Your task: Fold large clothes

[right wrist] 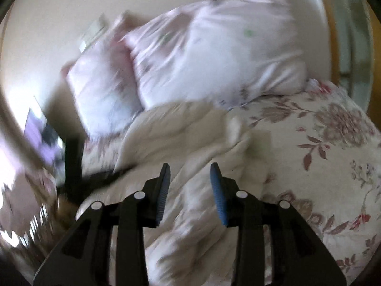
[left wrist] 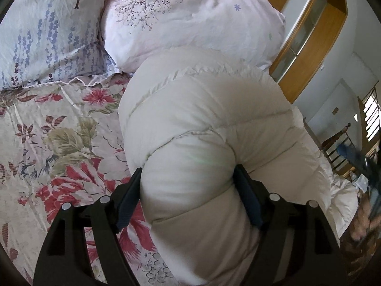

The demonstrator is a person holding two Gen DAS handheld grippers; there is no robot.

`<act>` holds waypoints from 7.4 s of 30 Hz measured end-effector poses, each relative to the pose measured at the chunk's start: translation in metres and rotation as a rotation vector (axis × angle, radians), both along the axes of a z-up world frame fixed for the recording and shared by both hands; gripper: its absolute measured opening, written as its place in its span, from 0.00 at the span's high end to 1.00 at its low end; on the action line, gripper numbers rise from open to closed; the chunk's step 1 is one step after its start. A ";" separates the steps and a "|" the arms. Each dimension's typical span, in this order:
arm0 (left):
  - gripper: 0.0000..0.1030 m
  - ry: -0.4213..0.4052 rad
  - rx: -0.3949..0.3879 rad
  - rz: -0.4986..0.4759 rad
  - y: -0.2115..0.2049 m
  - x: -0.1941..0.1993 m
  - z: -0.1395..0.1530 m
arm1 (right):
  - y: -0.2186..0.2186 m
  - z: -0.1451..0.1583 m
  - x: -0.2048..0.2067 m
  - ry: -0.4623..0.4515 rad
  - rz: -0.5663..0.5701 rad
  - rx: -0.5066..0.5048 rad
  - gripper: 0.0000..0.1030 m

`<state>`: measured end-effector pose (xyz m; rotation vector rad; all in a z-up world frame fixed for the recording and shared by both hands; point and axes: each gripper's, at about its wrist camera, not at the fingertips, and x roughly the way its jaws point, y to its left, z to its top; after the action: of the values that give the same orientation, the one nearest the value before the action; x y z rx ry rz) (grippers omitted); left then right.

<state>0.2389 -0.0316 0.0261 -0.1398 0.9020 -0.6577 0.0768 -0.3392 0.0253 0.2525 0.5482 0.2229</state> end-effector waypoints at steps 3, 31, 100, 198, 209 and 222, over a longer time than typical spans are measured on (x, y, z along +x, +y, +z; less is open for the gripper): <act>0.25 -0.008 0.012 0.004 -0.001 0.000 0.001 | 0.021 -0.019 -0.004 0.064 0.023 -0.082 0.65; 0.28 -0.251 -0.023 -0.275 -0.016 -0.116 0.068 | 0.006 -0.087 0.006 0.195 -0.035 0.023 0.66; 0.18 0.244 -0.320 -0.016 0.038 0.004 -0.002 | -0.059 -0.091 0.085 0.478 0.084 0.495 0.02; 0.37 -0.193 0.219 0.080 0.079 -0.042 0.020 | 0.114 -0.039 0.211 0.301 -0.147 0.084 0.52; 0.36 -0.190 0.230 0.092 0.081 -0.044 0.023 | 0.156 -0.004 0.096 0.088 -0.016 -0.072 0.53; 0.25 -0.194 0.172 0.111 0.089 -0.057 0.030 | 0.153 -0.059 0.118 0.255 -0.015 -0.086 0.57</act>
<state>0.1821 0.0571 0.0560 0.0271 0.7542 -0.4789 0.1948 -0.1864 -0.0337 0.2028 0.8061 0.1528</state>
